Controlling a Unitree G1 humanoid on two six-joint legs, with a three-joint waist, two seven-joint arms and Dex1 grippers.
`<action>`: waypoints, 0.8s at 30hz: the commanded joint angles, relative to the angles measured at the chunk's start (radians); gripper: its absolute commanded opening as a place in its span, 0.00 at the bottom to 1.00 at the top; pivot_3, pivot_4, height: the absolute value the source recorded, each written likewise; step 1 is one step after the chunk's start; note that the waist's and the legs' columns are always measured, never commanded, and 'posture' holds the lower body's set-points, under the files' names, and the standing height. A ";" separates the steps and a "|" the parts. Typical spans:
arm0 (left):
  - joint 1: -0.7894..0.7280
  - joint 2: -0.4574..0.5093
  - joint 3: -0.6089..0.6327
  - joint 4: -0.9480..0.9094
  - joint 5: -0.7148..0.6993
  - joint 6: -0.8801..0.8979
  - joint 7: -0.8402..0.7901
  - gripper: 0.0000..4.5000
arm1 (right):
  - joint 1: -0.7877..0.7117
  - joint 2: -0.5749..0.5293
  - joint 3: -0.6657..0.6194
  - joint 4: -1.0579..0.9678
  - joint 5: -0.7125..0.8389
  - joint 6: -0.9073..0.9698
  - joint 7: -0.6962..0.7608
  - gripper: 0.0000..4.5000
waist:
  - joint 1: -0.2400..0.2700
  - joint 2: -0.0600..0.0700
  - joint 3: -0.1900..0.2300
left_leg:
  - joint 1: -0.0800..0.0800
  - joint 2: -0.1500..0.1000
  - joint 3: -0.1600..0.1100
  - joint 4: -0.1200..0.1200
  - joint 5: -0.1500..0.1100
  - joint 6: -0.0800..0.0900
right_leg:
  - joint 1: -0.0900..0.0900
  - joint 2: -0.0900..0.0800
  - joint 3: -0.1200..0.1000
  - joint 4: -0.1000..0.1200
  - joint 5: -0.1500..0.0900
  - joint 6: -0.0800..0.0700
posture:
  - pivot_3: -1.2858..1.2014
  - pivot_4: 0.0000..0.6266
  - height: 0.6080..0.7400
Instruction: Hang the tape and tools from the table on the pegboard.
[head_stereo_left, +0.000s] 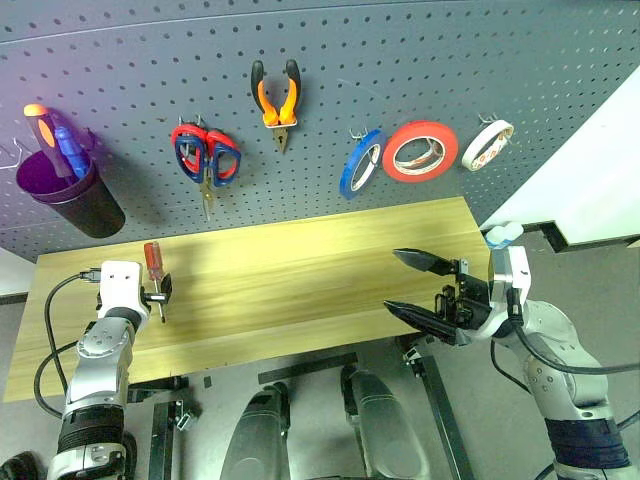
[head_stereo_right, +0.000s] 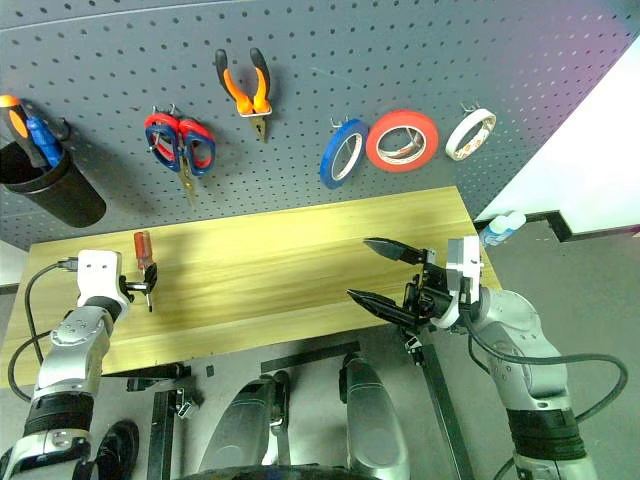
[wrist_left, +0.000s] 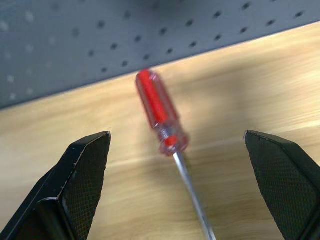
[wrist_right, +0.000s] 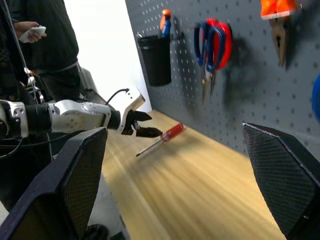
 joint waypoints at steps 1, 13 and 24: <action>-0.017 0.029 0.032 0.012 -0.015 0.000 0.001 0.99 | 0.034 -0.017 -0.035 -0.072 0.030 0.014 -0.020 1.00 | 0.000 0.001 0.010 | 0.000 0.000 0.000 -0.001 0.000 0.000 | 0.000 0.000 0.000 -0.001 0.001 0.001 | 0.47 0.65 1.00; -0.127 0.054 0.021 0.181 -0.024 0.000 -0.022 0.99 | 0.128 -0.051 -0.089 -0.169 0.066 0.066 -0.083 1.00 | -0.001 0.001 0.052 | -0.015 0.000 0.001 -0.003 0.000 0.001 | -0.018 -0.001 0.001 -0.001 0.004 -0.001 | 0.45 0.74 1.00; -0.292 0.074 0.004 0.442 -0.024 -0.034 -0.037 0.99 | 0.162 -0.061 -0.108 -0.198 0.075 0.078 -0.114 1.00 | -0.003 0.000 0.068 | -0.016 0.000 0.002 -0.003 0.000 0.001 | -0.018 -0.001 0.000 -0.001 0.002 0.003 | 0.44 0.75 1.00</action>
